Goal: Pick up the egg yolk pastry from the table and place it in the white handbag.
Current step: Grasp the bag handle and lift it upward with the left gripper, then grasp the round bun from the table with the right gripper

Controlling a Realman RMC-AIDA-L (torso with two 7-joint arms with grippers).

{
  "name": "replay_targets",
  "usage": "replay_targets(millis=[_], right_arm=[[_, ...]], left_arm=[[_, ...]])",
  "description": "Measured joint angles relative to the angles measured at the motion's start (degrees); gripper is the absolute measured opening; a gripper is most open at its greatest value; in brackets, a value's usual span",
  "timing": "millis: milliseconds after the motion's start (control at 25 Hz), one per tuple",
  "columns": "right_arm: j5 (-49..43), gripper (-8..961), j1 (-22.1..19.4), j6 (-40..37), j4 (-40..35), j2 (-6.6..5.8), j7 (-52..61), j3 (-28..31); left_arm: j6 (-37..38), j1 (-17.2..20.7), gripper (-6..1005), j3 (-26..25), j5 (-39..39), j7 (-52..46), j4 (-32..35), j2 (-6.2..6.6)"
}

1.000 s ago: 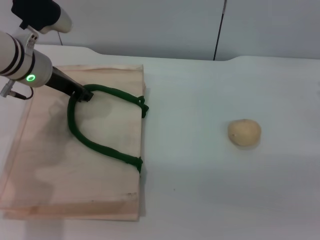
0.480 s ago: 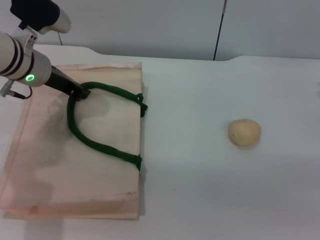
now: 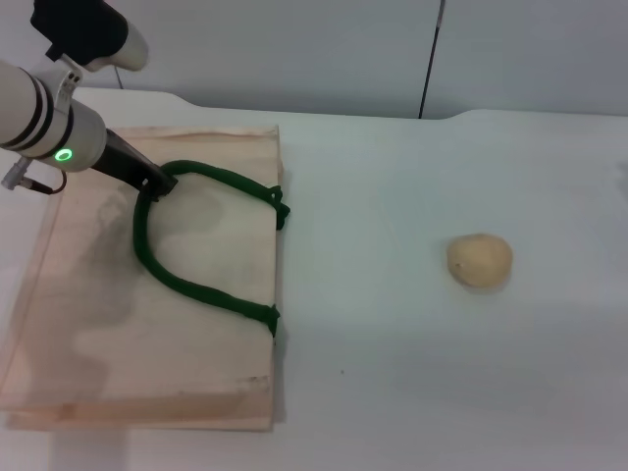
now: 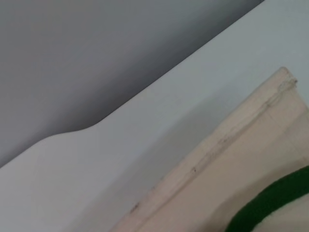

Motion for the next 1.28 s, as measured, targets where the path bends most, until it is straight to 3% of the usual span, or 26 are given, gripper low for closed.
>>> replay_targets(millis=[240, 680, 1280], right_arm=[[-4.96, 794, -0.08, -0.68, -0.99, -0.07, 0.70, -2.80], [-25.04, 795, -0.15, 4.72, -11.38, 0.13, 17.63, -3.18], [-44.85, 795, -0.19, 20.58, -23.75, 0.14, 39.67, -4.62]], left_arm=[[-1.30, 0.22, 137, 0.05, -0.46, 0.10, 2.45, 0.00], [-9.91, 2.89, 135, 0.08, -6.74, 0.38, 17.38, 0.09], [-19.81, 5.54, 134, -0.57, -13.87, -0.86, 35.05, 0.10]])
